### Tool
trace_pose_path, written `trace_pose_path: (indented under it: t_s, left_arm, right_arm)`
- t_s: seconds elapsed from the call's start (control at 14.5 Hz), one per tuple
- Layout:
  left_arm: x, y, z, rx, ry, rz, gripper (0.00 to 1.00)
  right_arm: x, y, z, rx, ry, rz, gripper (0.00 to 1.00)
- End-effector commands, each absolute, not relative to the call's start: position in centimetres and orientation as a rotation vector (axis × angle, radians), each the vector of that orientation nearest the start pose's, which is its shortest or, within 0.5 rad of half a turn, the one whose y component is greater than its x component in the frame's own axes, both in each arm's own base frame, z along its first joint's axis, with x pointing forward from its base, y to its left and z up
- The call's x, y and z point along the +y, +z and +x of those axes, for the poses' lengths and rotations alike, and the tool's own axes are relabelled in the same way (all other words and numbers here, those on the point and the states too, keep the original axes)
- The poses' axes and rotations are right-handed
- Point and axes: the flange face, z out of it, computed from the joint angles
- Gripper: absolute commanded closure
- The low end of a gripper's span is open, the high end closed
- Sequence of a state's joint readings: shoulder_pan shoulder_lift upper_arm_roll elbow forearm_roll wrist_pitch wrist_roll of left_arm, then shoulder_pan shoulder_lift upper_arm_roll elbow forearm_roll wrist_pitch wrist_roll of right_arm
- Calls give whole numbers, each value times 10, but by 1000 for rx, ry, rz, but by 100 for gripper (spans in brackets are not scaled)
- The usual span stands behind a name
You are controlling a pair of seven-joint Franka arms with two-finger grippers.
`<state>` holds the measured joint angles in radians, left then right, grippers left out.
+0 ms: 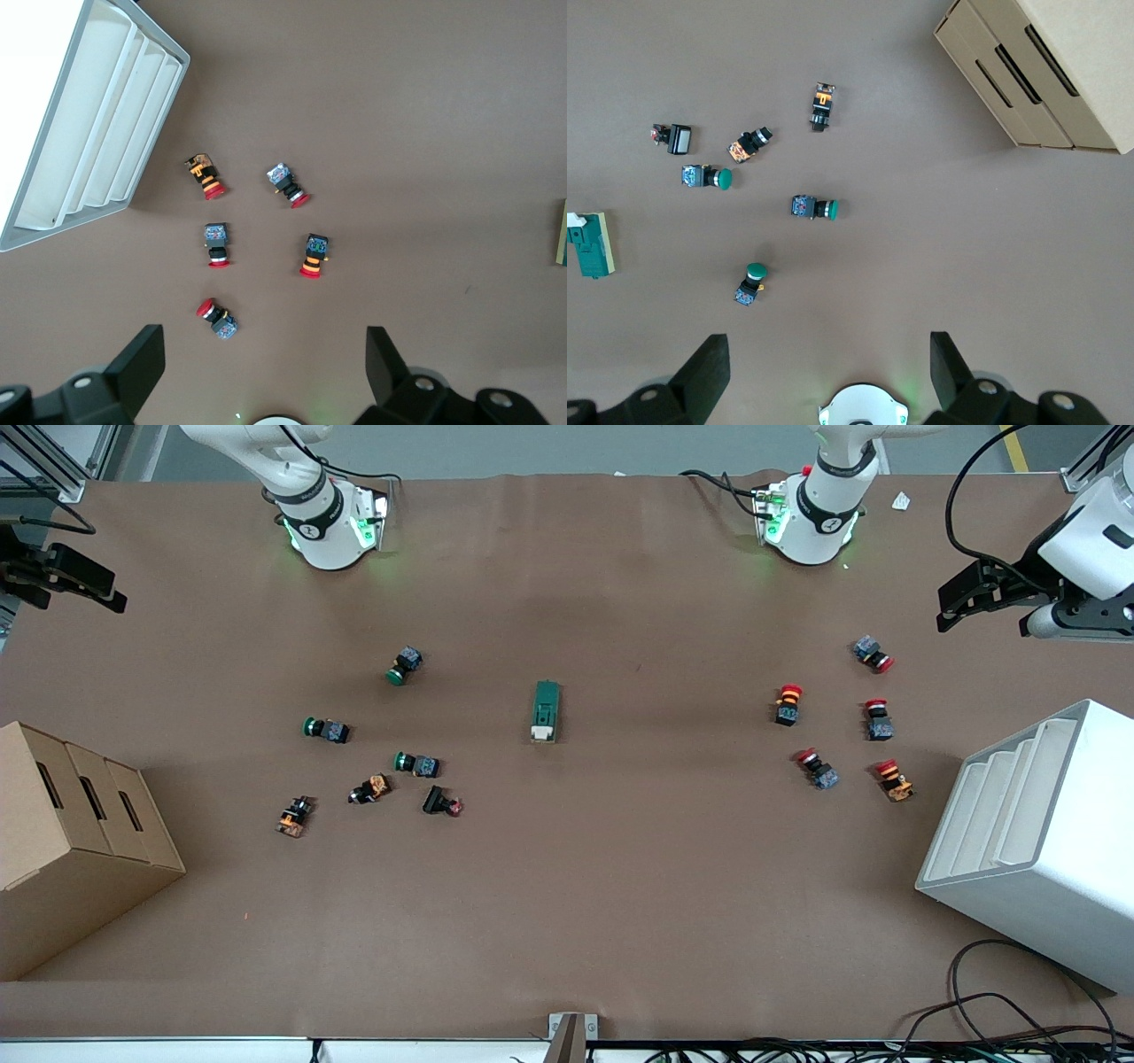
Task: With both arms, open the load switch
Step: 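Move the left gripper over the white handle of the green switch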
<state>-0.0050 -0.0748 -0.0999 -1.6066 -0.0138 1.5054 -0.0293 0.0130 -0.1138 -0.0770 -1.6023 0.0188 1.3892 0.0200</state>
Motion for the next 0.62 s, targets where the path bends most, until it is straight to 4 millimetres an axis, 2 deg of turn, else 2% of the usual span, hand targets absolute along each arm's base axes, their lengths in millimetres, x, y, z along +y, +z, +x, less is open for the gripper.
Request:
trace_pose_path:
  t_s: [0.0,0.14,0.28,0.35,0.42,0.55]
  left_arm:
    - [-63,648,522,142,38,-3151,0]
    - [-67,643,525,142,53,-3154,0]
    - [-85,638,536,193,56,-3153,0]
    - [-103,630,547,232,74,-3155,0]
    - [-122,621,548,258,99,-3152,0]
    - [-165,588,557,320,155,-3154,0]
  right_arm:
    - [-32,656,489,141,151,-3121,0]
    - [-32,656,489,144,151,-3121,0]
    - [-32,656,489,144,151,-3121,0]
    - [-32,656,489,144,151,-3121,0]
    - [-32,656,489,144,151,-3121,0]
    - [-32,656,489,141,149,-3121,0]
